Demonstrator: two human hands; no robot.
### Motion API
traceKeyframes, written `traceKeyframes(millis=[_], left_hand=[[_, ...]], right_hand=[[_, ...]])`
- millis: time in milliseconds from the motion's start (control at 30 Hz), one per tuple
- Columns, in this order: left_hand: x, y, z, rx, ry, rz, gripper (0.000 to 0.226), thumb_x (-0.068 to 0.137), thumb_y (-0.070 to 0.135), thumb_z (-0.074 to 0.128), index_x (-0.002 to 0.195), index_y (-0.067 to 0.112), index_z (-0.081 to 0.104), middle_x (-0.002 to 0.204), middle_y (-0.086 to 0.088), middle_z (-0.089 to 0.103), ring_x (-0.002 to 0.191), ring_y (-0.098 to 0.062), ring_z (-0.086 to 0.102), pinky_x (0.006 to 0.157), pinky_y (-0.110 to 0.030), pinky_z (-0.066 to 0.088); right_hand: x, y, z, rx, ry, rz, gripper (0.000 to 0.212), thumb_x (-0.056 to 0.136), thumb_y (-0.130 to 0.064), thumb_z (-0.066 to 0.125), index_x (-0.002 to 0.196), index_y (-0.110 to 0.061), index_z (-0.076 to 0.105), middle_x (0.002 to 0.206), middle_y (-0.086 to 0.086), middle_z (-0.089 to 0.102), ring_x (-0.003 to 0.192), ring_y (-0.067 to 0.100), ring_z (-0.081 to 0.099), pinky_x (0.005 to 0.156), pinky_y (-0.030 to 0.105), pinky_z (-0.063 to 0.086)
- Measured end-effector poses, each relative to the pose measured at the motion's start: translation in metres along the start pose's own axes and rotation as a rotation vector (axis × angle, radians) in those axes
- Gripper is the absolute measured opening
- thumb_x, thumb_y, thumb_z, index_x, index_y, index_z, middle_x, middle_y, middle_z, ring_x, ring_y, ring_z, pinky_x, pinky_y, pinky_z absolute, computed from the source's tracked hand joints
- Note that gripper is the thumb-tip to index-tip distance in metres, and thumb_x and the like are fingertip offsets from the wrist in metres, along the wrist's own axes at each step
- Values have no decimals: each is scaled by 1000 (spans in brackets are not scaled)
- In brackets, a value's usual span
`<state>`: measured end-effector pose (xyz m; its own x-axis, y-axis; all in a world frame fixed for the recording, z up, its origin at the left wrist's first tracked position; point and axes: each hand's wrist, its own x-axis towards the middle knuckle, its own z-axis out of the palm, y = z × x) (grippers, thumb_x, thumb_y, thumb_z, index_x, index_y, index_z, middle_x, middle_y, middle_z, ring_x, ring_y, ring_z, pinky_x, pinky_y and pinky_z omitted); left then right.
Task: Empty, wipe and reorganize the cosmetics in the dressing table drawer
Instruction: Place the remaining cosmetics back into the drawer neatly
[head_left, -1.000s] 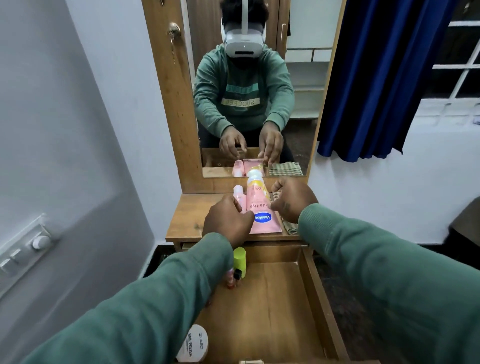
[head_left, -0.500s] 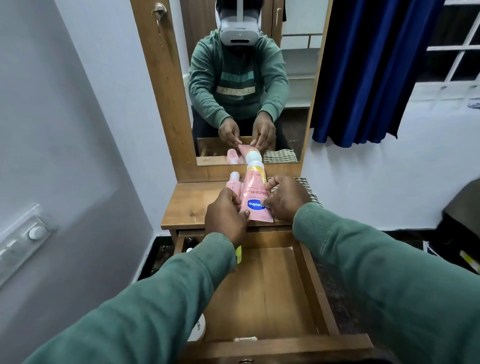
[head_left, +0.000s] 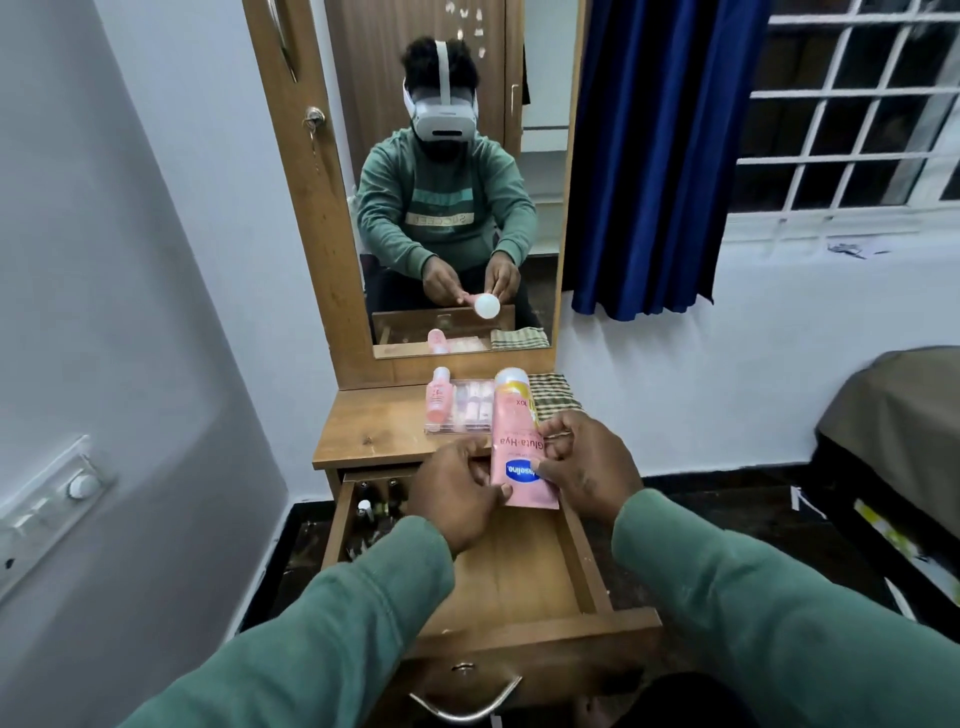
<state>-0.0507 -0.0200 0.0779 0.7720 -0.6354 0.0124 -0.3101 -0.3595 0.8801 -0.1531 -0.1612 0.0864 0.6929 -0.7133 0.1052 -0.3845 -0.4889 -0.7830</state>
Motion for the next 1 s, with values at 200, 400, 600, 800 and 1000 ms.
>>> traceKeyframes(millis=[200, 400, 600, 800, 1000], left_hand=[[-37, -23, 17, 24, -88, -51, 63, 81, 13, 84, 138, 22, 58, 86, -7, 71, 84, -26, 73, 73, -42, 62], [-50, -36, 21, 88, -150, -115, 66, 83, 14, 83, 142, 19, 53, 76, 1, 72, 68, -13, 71, 66, -33, 61], [-43, -42, 25, 150, -257, -215, 62, 84, 19, 82, 139, 17, 54, 95, -4, 75, 75, -12, 70, 66, -27, 55], [-24, -49, 34, 202, -350, -294, 51, 83, 11, 82, 129, 17, 62, 103, -10, 76, 90, -22, 75, 73, -33, 61], [-7, -61, 44, 136, -359, -350, 37, 88, -8, 69, 115, 15, 60, 103, -21, 74, 92, -36, 75, 63, -35, 57]], right_hand=[[-39, 28, 10, -27, -49, 20, 28, 87, -11, 80, 109, -21, 65, 86, -5, 68, 80, 7, 66, 74, 30, 61], [-55, 38, 28, -128, -126, 32, 36, 88, -15, 81, 116, -25, 62, 109, -5, 71, 98, 12, 70, 80, 30, 63], [-59, 42, 41, -300, -212, 46, 52, 87, -19, 82, 133, -27, 58, 126, 0, 70, 104, 17, 70, 82, 28, 58], [-56, 47, 50, -429, -260, 31, 54, 88, -27, 82, 136, -20, 58, 127, 5, 69, 109, 23, 68, 90, 33, 57], [-53, 47, 68, -526, -257, 40, 47, 92, -28, 76, 133, -8, 63, 116, 12, 70, 102, 29, 68, 88, 34, 57]])
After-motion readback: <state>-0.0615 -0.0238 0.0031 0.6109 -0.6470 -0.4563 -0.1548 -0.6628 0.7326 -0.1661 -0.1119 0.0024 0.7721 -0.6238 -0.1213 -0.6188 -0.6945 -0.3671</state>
